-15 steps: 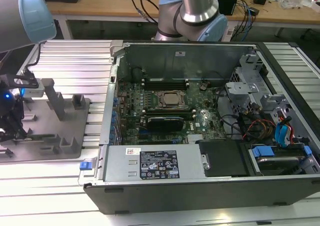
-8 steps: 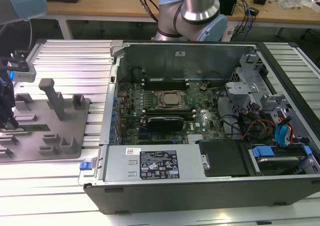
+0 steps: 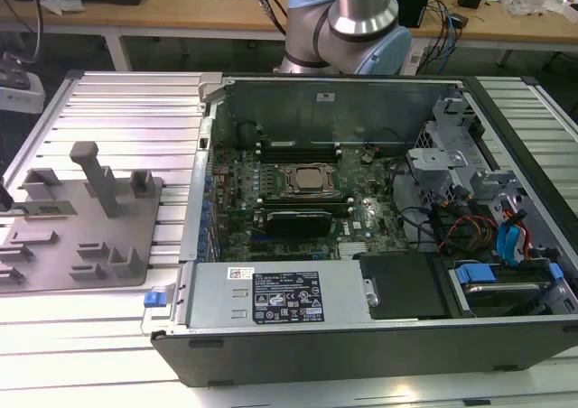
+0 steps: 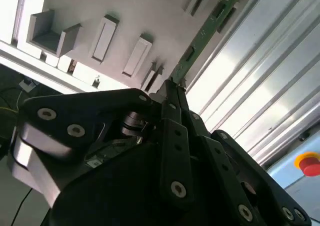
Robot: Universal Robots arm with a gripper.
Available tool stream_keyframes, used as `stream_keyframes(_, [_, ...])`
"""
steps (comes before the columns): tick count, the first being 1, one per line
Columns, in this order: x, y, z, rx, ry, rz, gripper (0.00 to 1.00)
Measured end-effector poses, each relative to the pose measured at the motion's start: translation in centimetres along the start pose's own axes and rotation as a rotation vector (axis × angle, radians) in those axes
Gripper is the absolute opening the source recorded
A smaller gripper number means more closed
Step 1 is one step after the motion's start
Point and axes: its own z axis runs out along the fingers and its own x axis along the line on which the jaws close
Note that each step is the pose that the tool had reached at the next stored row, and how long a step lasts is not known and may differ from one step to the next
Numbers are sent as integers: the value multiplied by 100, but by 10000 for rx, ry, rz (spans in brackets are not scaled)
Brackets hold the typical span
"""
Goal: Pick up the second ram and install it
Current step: 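Pick up the second ram and move it above second insertion slot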
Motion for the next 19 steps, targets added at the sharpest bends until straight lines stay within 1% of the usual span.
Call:
stream_keyframes(3, [-4,7,-150,0,0,0,9])
stream_keyframes(4, [-6,11,-234,0,0,1,9])
stream_keyframes(5, [-7,13,-280,0,0,0,9])
stream_keyframes(7, [-10,19,-403,0,0,0,9])
stream_keyframes(8, [-11,21,-449,-1,1,0,9])
stream_keyframes(9, [-12,23,-483,-1,3,0,9])
stream_keyframes(11, [-15,28,-587,0,3,1,9])
stream_keyframes(14, [-17,34,-698,0,3,0,9])
stream_keyframes(16, [-18,36,-742,0,4,0,9])
stream_keyframes(18, [-20,39,-805,0,3,0,9])
stream_keyframes(19, [-22,42,-872,1,3,0,9])
